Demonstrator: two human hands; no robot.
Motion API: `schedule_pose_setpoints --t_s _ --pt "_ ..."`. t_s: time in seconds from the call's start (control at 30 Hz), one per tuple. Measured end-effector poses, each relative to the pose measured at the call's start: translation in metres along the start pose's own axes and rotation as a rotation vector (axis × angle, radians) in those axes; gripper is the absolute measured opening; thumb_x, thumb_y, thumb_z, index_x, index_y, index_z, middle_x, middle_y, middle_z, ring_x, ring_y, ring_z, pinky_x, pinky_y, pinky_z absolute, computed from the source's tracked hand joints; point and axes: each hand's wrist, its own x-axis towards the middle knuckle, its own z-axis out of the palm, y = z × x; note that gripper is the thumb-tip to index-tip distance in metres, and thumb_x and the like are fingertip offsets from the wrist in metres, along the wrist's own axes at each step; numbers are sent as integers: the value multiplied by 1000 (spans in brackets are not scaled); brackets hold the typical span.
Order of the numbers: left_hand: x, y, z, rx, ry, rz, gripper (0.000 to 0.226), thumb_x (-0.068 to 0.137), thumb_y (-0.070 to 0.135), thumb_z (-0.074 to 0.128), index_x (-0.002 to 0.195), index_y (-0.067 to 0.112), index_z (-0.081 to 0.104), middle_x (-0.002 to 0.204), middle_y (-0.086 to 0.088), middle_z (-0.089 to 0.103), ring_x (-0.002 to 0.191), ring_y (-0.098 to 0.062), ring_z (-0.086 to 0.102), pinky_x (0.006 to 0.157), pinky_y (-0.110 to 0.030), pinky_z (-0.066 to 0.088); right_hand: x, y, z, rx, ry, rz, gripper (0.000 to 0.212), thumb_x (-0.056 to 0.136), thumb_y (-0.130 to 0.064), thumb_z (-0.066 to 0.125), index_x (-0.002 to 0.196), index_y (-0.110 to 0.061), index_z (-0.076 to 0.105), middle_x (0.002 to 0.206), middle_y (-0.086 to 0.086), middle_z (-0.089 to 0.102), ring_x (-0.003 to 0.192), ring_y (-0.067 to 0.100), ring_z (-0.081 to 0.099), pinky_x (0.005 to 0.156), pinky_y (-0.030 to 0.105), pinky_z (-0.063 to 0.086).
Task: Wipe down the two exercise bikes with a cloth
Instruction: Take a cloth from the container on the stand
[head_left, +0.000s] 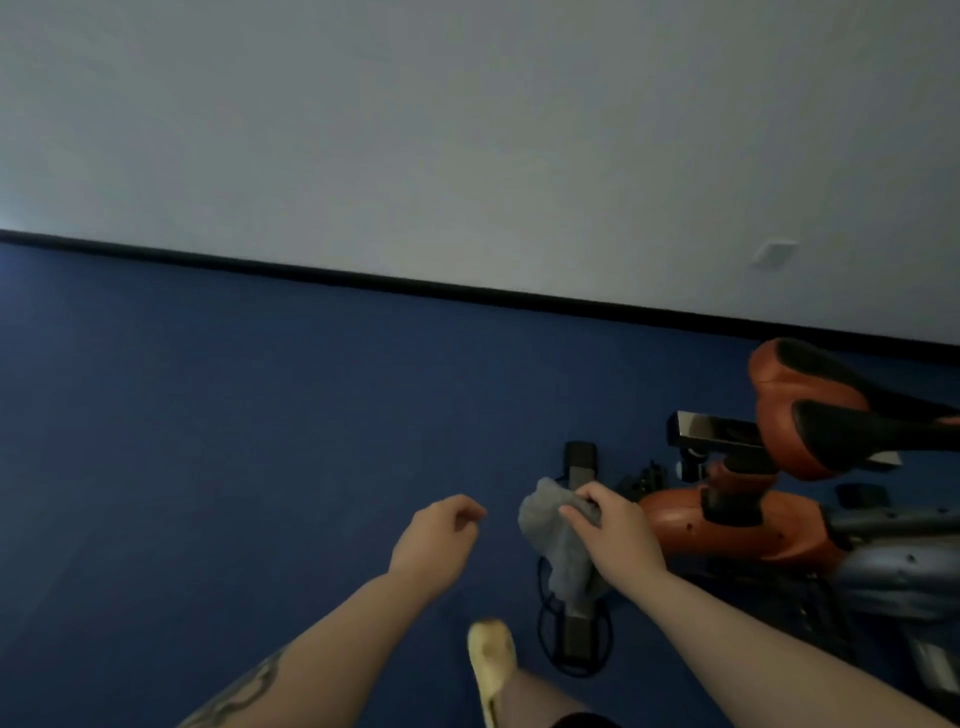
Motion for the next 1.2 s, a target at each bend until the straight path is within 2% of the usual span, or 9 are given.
schedule_pose_setpoints --t_s 0.17,0.3,0.63,0.8,1.0,1.2 --pt "91 6 -37 53 -68 48 26 97 20 47 114 31 64 114 13 65 102 -6 61 90 -32 54 77 -16 10 1 93 90 22 89 -38 65 73 -34 51 70 -10 61 68 2 59 66 36 53" --pt "167 27 -73 145 -109 81 27 96 19 47 113 29 65 114 10 66 102 -10 62 90 -35 54 139 -38 9 20 140 139 17 90 -39 63 78 -32 52 74 -10 61 70 3 58 63 32 50" --pt "340 109 -118 235 -297 280 28 96 19 47 115 31 64 117 13 65 105 -8 61 90 -34 53 264 -74 -21 22 279 257 18 91 -41 62 80 -29 53 76 -11 61 71 3 57 63 31 49" --pt "444 153 -132 332 -436 448 27 98 18 47 115 30 64 119 14 64 107 -6 59 92 -32 53 332 -81 -43 74 480 387 20 92 -39 62 78 -29 52 75 -10 60 70 4 57 59 26 46" --pt "550 239 -140 406 -525 626 26 99 17 46 114 29 64 118 12 63 107 -9 60 89 -32 53 384 -90 -85 237 768 581 19 91 -35 63 78 -25 56 73 -6 60 69 11 58 64 35 50" --pt "592 337 -71 447 -712 782 21 97 13 50 102 31 61 115 6 66 104 -12 61 91 -32 51 395 -71 -146 248 1016 718 16 93 -36 63 79 -29 57 75 -9 61 71 6 58 61 30 48"
